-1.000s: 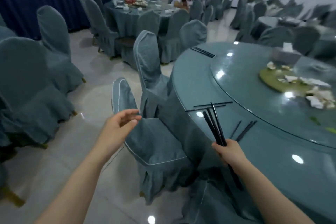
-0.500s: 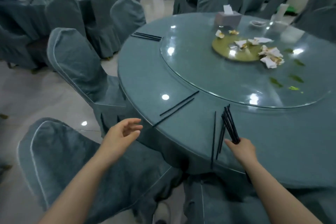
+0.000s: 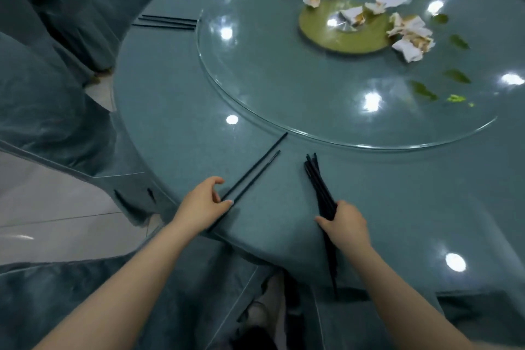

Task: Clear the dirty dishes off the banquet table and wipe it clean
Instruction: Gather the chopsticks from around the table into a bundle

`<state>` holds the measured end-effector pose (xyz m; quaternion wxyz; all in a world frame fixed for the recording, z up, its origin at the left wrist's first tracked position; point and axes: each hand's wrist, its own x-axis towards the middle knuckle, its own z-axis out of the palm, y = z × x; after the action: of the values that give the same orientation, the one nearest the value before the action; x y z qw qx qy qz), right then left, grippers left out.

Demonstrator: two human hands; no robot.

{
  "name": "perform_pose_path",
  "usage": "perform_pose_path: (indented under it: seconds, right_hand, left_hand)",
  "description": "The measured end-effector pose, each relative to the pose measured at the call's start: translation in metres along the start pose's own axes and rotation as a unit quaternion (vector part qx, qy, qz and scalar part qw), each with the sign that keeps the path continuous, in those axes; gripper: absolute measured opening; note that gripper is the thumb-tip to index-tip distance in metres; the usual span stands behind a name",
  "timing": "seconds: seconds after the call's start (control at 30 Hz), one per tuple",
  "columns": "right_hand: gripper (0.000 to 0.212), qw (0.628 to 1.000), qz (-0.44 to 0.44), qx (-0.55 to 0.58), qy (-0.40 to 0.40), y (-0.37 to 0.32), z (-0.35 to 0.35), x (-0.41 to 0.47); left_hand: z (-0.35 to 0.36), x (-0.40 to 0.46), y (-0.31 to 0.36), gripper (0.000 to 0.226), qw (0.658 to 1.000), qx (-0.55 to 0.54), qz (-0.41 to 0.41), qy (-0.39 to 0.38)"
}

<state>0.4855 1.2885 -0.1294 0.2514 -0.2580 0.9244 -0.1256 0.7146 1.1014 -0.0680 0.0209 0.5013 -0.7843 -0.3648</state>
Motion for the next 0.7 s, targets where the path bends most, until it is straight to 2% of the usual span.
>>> perform_pose_path:
  seconds: [0.2,0.27,0.43,0.57,0.7]
  right_hand:
    - [0.033,0.999,0.011,0.02,-0.022,0.002,-0.003,0.008]
    - [0.029,0.999,0.02,0.036,-0.024,0.001,-0.006,0.01]
    - [0.023,0.998,0.02,0.062,-0.015,0.003,-0.005,0.011]
    - [0.013,0.997,0.023,0.053,-0.045,0.001,-0.008,0.016]
    - [0.013,0.999,0.014,0.017,-0.046,-0.01,-0.007,0.017]
  left_hand:
    - [0.029,0.049,-0.005,0.072,0.994,0.1,-0.012,-0.037]
    - [0.036,0.057,-0.007,0.065,0.99,0.13,-0.015,-0.043]
    - [0.047,0.066,-0.003,0.025,0.991,0.127,-0.01,-0.038]
    - [0.062,0.06,0.01,0.024,0.992,0.112,-0.019,-0.049]
    - [0.08,0.05,0.024,0.021,0.994,0.078,0.021,-0.068]
